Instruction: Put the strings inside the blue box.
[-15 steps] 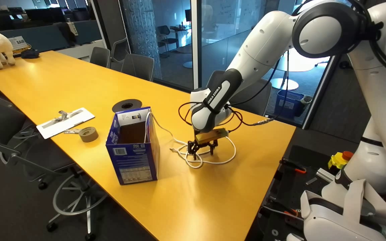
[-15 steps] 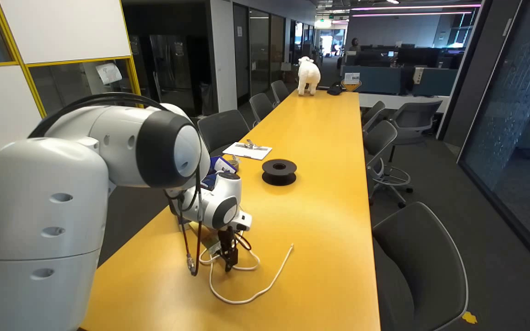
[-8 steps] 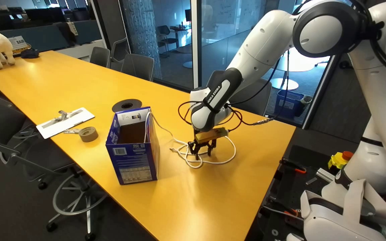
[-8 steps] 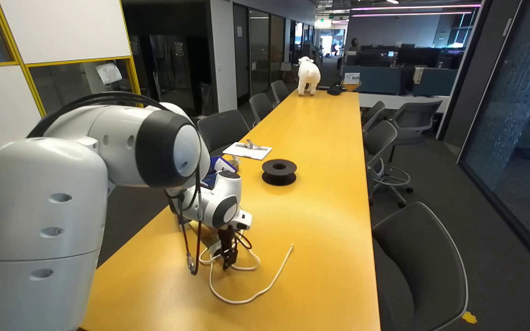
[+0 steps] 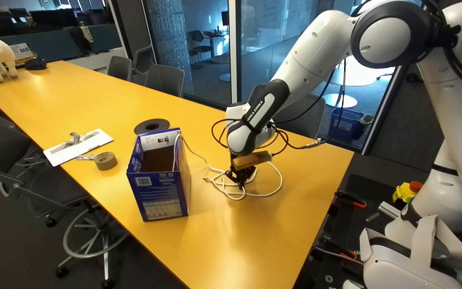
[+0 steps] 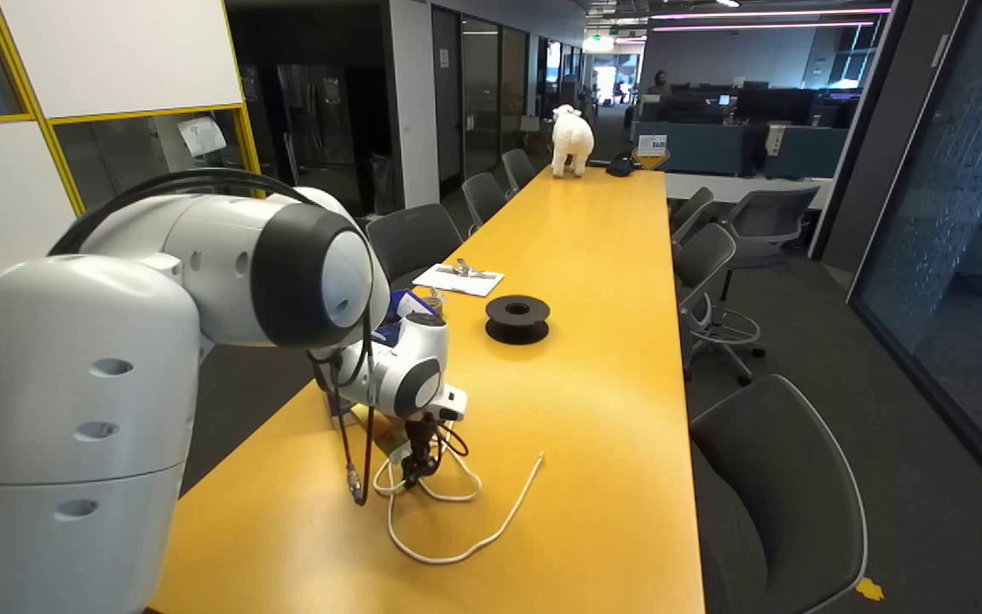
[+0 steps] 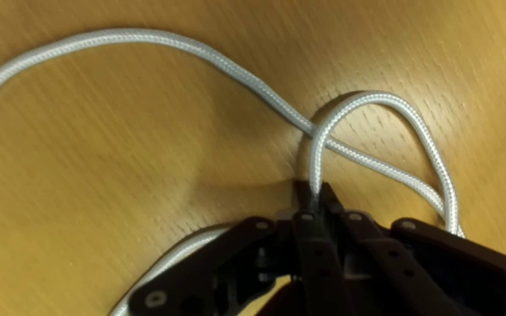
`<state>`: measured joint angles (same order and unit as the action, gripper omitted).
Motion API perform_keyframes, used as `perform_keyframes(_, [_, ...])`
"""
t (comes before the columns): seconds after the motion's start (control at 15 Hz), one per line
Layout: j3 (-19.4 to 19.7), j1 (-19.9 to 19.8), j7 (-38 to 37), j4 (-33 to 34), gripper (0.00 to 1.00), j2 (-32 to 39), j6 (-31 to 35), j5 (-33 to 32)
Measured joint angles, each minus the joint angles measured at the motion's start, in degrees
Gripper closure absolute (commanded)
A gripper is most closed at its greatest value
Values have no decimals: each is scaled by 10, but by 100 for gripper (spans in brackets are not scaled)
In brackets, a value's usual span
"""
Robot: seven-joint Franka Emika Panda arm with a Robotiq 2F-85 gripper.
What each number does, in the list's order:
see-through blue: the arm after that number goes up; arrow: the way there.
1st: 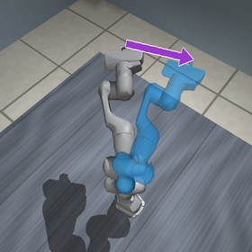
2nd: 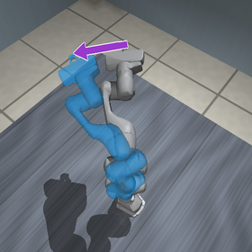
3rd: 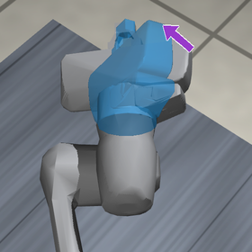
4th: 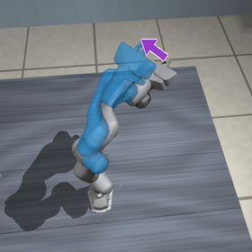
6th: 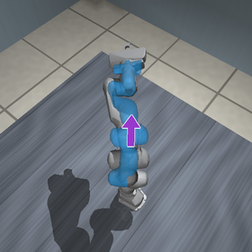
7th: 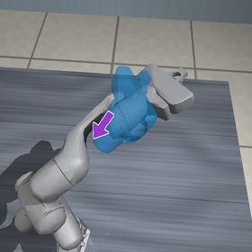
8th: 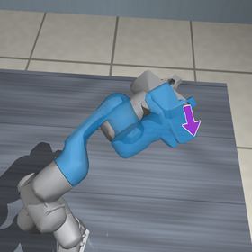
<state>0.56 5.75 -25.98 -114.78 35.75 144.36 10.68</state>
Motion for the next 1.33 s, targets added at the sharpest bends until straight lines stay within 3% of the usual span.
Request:
perform_keyframes(0.4, [-2, -9, 20, 8, 96, -5, -2, 0])
perform_keyframes(0.73, [2, -15, 30, 36, 96, -76, -6, 0])
perform_keyframes(1.0, [2, -9, 21, 87, 97, -140, -31, -14])
perform_keyframes(1.33, [4, 19, -55, 191, 97, -181, -81, -77])
